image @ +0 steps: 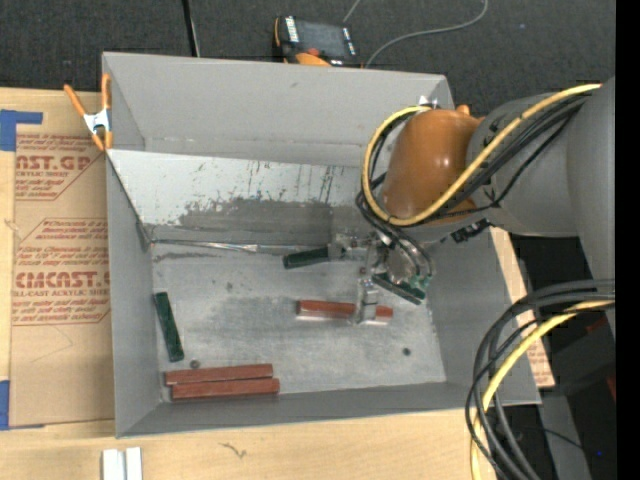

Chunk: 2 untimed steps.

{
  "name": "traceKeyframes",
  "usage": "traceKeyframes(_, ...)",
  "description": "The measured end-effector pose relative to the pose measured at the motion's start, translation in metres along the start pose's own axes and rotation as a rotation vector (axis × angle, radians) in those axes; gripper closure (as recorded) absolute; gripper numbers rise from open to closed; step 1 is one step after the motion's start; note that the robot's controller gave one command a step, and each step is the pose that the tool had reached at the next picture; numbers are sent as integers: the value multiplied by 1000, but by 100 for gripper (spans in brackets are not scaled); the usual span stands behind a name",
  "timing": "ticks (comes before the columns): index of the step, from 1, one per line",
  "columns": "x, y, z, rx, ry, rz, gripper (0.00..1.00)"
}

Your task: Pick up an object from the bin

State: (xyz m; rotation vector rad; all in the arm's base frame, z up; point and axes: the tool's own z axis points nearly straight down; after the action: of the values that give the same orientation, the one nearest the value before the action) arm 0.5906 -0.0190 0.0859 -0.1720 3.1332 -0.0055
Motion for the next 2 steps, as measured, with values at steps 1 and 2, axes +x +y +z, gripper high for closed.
traceKeyframes(1,48,16,17,-5,7,-104,0)
traceKeyframes(2,46,16,16,-5,2,-104,100)
